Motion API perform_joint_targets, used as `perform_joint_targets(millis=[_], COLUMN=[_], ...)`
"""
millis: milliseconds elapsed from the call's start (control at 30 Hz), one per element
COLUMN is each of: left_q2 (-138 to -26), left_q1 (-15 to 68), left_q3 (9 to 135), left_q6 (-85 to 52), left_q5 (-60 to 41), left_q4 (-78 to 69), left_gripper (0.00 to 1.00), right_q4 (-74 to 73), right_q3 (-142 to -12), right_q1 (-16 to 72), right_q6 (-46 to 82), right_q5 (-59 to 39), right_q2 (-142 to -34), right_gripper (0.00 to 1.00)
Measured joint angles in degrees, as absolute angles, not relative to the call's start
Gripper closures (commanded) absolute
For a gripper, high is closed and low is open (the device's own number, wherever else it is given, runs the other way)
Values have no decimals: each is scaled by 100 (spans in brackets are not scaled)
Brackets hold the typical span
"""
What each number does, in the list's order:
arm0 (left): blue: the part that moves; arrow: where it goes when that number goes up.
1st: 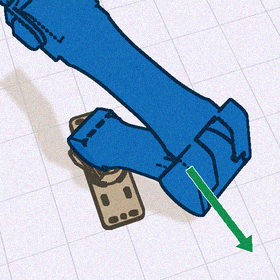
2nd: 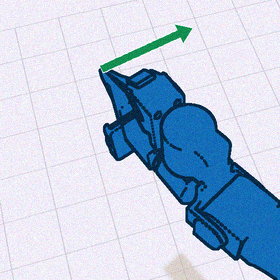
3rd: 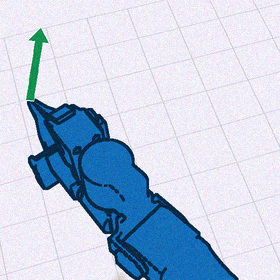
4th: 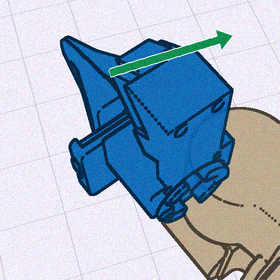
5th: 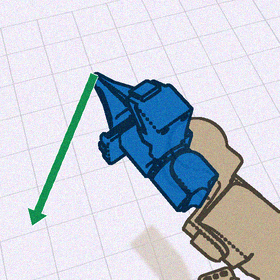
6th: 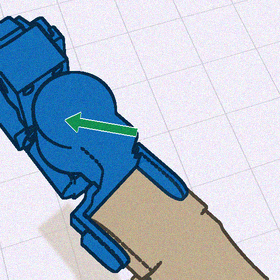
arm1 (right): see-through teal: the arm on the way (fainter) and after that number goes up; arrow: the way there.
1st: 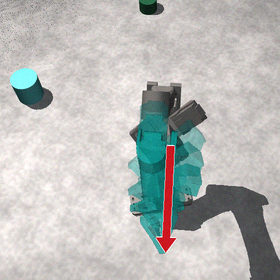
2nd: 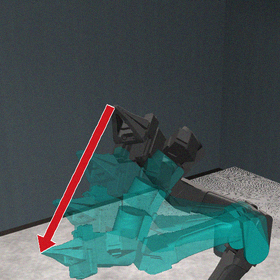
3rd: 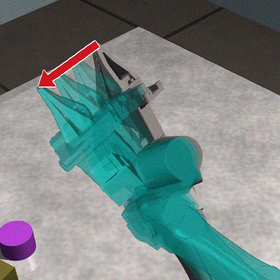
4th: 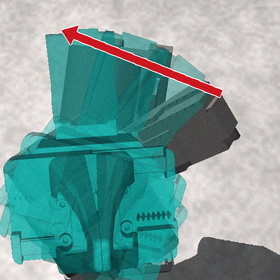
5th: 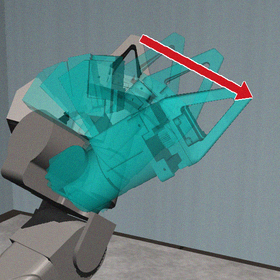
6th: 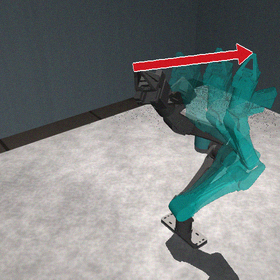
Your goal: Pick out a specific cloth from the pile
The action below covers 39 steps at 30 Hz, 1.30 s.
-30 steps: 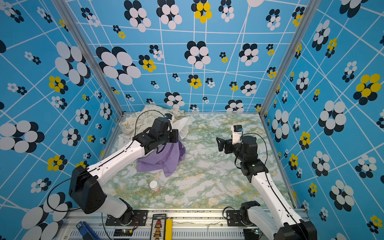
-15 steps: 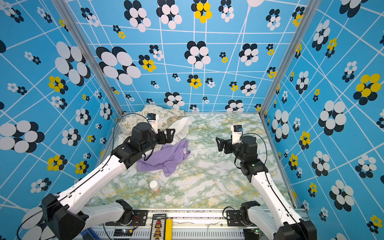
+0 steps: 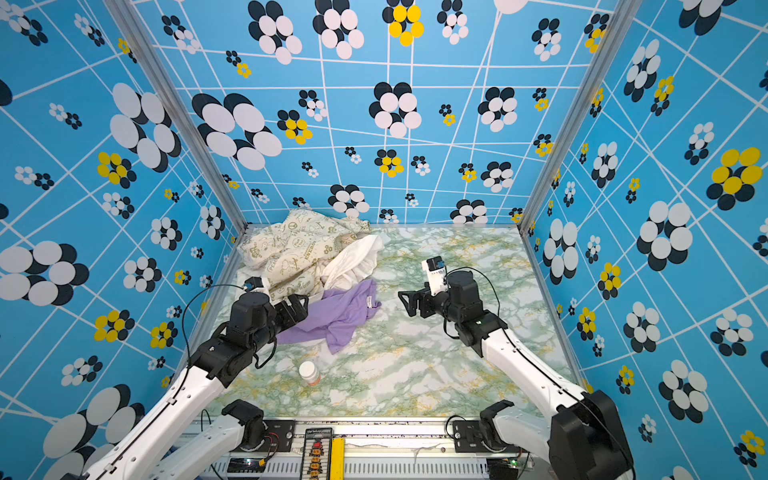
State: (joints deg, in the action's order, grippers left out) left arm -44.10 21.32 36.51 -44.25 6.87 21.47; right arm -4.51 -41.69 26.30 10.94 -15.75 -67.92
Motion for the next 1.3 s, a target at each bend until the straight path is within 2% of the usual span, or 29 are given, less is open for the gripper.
perform_joint_targets(millis=[267,433,633,933,1100,1200,1233,1300], left_q2=[-4303,-4580,-5194,-6370,-6849,-6989,-6997,-6995], left_q1=[2067,2038,1900,1645,1627,1594,1584,1559], left_q3=[2891,2440,2287,2294,2366,2453,2482,2556], left_q6=[-5310,-5771,-6097,-6283,-6204,-6143,-6123,-6055], left_q5=[495,294,58,-423,-635,-681,-692,-692], left_q4=[1997,1590,845,-196,-541,-639,-650,-650], left_gripper=[15,17,25,54,83,97,100,100], right_q4=[-489,-484,-482,-410,-353,-340,-336,-327], right_q3=[-4683,-4700,-4700,-4700,-4700,-4700,-4700,-4700], right_q1=[3293,3336,3336,3336,3336,3336,3336,3336], right_q6=[1007,965,921,816,790,764,746,711], right_q5=[-1406,-1293,-1166,-1068,-1031,-991,-980,-950], right_q2=[-7559,-7583,-7581,-7572,-7540,-7522,-7516,-7491], right_gripper=[1,1,1,1,1,1,1,1])
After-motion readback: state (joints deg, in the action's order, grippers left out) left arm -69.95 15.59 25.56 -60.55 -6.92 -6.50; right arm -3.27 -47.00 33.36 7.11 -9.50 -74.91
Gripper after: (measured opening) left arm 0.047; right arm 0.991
